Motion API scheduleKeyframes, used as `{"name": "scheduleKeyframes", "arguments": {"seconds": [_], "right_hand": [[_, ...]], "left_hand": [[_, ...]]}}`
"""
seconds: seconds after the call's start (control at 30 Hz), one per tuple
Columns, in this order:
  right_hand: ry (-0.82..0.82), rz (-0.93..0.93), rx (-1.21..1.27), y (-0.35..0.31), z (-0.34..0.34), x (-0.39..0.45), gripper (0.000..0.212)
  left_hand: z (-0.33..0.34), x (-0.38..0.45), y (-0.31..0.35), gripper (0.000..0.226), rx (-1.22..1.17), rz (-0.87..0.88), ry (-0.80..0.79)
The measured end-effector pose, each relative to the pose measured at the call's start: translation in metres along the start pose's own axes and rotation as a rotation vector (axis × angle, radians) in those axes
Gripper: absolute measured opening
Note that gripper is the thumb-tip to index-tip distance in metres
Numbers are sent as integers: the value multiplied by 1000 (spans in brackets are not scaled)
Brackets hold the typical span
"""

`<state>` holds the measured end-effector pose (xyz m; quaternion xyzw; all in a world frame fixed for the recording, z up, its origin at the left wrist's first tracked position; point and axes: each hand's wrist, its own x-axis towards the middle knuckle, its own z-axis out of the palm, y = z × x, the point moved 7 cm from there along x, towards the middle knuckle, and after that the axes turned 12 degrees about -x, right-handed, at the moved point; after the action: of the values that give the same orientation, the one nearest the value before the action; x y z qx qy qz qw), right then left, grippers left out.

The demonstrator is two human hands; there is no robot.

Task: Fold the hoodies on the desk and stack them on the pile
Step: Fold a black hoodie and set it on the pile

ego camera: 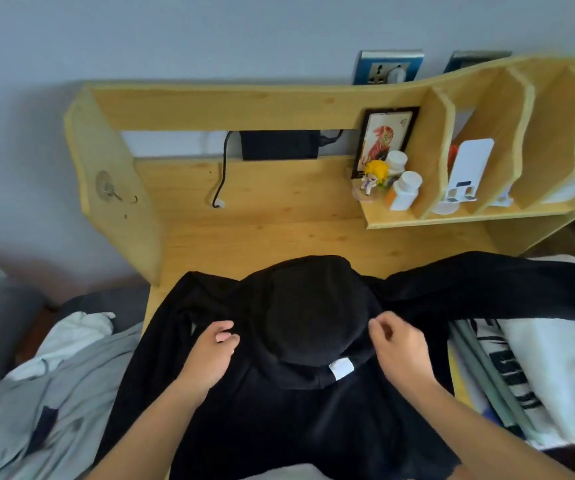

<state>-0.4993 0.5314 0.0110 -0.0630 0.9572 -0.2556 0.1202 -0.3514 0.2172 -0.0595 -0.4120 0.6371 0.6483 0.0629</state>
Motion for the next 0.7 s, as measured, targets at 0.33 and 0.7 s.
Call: {"name": "scheduleKeyframes", "arguments": {"seconds": [0.33,0.7], "right_hand": [[-548,-244,-482,-23,98,60,77],[-402,-475,-430,-91,6,43,17]], "left_hand": [[92,-11,9,23,182,-7,-118],[81,-15,148,27,-205,181,-168]]}}
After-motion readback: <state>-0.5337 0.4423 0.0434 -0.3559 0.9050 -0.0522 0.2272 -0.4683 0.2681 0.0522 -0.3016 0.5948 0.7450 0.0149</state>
